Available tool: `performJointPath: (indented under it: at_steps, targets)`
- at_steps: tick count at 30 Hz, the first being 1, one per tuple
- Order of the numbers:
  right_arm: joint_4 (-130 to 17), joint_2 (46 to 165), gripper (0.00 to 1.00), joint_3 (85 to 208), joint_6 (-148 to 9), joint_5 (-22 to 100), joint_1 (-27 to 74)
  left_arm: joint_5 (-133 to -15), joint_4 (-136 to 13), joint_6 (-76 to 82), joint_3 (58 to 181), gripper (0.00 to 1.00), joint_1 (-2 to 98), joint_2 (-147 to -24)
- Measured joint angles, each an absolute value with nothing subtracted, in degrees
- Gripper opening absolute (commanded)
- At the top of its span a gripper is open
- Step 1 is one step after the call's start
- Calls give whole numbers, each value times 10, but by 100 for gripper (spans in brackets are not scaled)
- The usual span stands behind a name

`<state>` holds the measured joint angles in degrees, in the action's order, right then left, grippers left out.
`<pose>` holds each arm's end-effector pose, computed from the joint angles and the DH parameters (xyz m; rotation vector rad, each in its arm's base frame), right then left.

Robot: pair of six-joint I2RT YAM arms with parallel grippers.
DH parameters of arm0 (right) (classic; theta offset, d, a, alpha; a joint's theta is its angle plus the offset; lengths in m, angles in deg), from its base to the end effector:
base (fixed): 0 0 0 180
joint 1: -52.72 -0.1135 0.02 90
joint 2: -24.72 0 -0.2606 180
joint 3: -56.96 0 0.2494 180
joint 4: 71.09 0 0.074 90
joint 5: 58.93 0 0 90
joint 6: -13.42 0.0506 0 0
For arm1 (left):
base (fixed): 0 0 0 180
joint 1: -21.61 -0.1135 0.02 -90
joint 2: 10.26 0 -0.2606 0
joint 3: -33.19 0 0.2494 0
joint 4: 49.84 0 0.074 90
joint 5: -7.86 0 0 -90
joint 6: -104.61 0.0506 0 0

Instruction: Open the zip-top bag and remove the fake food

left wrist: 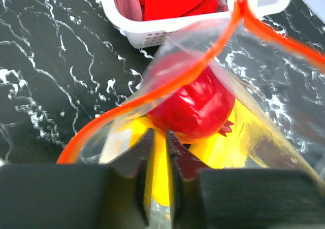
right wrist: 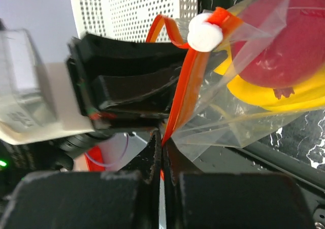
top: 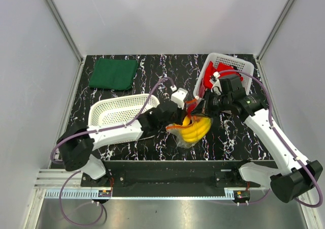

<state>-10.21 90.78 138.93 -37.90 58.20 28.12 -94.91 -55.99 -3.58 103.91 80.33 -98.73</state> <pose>0.2071 0.1202 0.3359 0.0584 2.5177 1.0596 0.1982 -0.3047 0.2480 0.5645 1.9557 -0.6436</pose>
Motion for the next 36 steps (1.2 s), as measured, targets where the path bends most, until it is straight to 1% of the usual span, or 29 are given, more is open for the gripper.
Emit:
performJointPath:
  at_steps: [1, 2, 6, 7, 8, 10, 11, 13, 19, 21, 23, 24, 25, 31, 33, 36]
  targets:
    - [-96, 908, 0, 1391, -384, 589, 281, -945, -569, -44, 1036, 33, 802, -975]
    - [-92, 908, 0, 1391, -389, 594, 281, -941, -580, -51, 1034, 34, 802, -965]
    - [-74, 909, 0, 1391, -409, 607, 280, -932, -620, -71, 1035, 35, 800, -956]
    - [-73, 910, 0, 1391, -412, 608, 280, -929, -635, -74, 1036, 37, 800, -960]
    - [-73, 910, 0, 1391, -414, 608, 280, -927, -647, -76, 1039, 42, 800, -965]
    - [-73, 912, 0, 1392, -420, 611, 280, -917, -678, -77, 1051, 49, 800, -982]
    - [-73, 913, 0, 1392, -423, 612, 280, -912, -690, -79, 1057, 58, 800, -990]
    - [-71, 914, 0, 1392, -426, 617, 280, -901, -713, -81, 1064, 65, 800, -996]
    - [-64, 914, 0, 1392, -438, 622, 280, -897, -747, -84, 1064, 81, 806, -995]
    - [-64, 914, 0, 1392, -439, 622, 280, -899, -753, -82, 1064, 89, 809, -993]
    - [-64, 914, 0, 1392, -440, 622, 280, -906, -761, -78, 1064, 91, 814, -990]
    - [-65, 914, 0, 1392, -440, 622, 280, -917, -767, -78, 1064, 94, 819, -988]
    - [-64, 914, 0, 1392, -440, 622, 280, -924, -771, -78, 1063, 98, 821, -986]
    - [-64, 914, 0, 1390, -441, 620, 279, -987, -797, -66, 1061, 99, 847, -979]
    - [-65, 914, 0, 1388, -442, 620, 279, -1002, -808, -61, 1061, 96, 854, -980]
    - [-67, 914, 0, 1383, -442, 619, 279, -1013, -809, -54, 1060, 86, 855, -986]
